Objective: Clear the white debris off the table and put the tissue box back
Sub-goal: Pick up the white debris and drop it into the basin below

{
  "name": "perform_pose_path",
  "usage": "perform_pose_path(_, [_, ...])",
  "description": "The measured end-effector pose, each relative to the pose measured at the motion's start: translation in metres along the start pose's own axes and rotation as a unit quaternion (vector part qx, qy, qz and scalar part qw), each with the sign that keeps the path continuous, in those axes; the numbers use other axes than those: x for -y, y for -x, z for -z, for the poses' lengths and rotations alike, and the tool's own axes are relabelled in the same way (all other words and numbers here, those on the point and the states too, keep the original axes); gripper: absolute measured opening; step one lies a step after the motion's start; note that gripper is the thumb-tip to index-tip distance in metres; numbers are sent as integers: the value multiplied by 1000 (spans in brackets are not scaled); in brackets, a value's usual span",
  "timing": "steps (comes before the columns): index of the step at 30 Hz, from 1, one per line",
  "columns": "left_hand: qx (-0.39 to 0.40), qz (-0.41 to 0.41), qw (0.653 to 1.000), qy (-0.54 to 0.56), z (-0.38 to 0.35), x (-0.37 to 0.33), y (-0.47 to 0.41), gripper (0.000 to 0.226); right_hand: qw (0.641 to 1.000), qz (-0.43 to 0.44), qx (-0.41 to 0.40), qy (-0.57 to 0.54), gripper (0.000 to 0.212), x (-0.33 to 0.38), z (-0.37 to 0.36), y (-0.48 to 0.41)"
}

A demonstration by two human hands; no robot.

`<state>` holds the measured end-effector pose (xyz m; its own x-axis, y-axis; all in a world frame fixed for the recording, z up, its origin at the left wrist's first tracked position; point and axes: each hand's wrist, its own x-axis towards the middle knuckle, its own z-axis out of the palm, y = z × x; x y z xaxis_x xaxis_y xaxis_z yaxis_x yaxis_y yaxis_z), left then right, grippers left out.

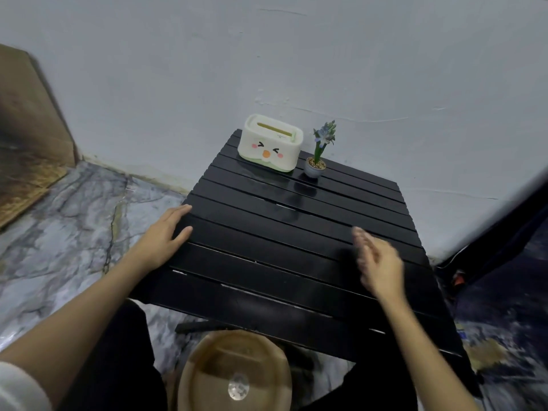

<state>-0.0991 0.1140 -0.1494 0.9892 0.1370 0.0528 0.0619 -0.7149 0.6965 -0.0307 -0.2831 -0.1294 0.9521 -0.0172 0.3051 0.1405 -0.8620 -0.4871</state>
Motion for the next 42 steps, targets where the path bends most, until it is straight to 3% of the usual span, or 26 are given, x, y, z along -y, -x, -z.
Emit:
perform_pose_path(3, [-2, 1, 1000, -4, 0, 0, -2, 48, 988, -118, -55, 86, 37, -70, 34, 14])
perform_pose_path(7, [-4, 4, 1000, -2, 0, 0, -2, 48, 975, -163, -79, 132, 28, -47, 5, 7])
perform_pose_path(10, [-2, 7, 1000, -4, 0, 0, -2, 48, 988, -87, -33, 120, 27, 3, -35, -20])
perform_pose_path(12, [-12, 12, 1000, -3, -1, 2, -4, 48, 996, 22, 29, 77, 27, 51, -72, -35])
perform_pose_path(14, [-26, 19, 999, 7, -1, 2, -5, 48, 977, 162, 139, -10, 33, 103, -105, -44])
perform_pose_path(16, [-39, 24, 999, 18, -1, 1, -6, 48, 943, 238, 231, -28, 42, 147, -131, -54])
perform_pose_path(21, [-57, 16, 998, 29, -2, 6, -6, 45, 958, 186, 217, 27, 33, 219, -168, -65])
perform_pose_path(27, [-62, 16, 996, 56, -1, 6, -7, 41, 889, 367, 264, -66, 29, 227, -139, 11])
perform_pose_path(30, [-46, 11, 998, 39, -2, 4, -7, 42, 861, 406, 282, -119, 31, 197, -111, 61])
perform_pose_path(33, [-30, 18, 999, 21, -2, 4, -6, 44, 870, 374, 297, -123, 32, 145, -71, 101])
perform_pose_path(35, [-21, 18, 1000, 7, -1, 4, -6, 47, 904, 330, 259, -83, 33, 96, -43, 115])
perform_pose_path(38, [-13, 20, 1000, -1, -1, 3, -6, 48, 978, 157, 137, 7, 39, 2, 2, 110])
perform_pose_path(42, [-12, 24, 1000, -13, -2, 2, -7, 50, 993, -63, 7, 98, 33, -84, 58, 91])
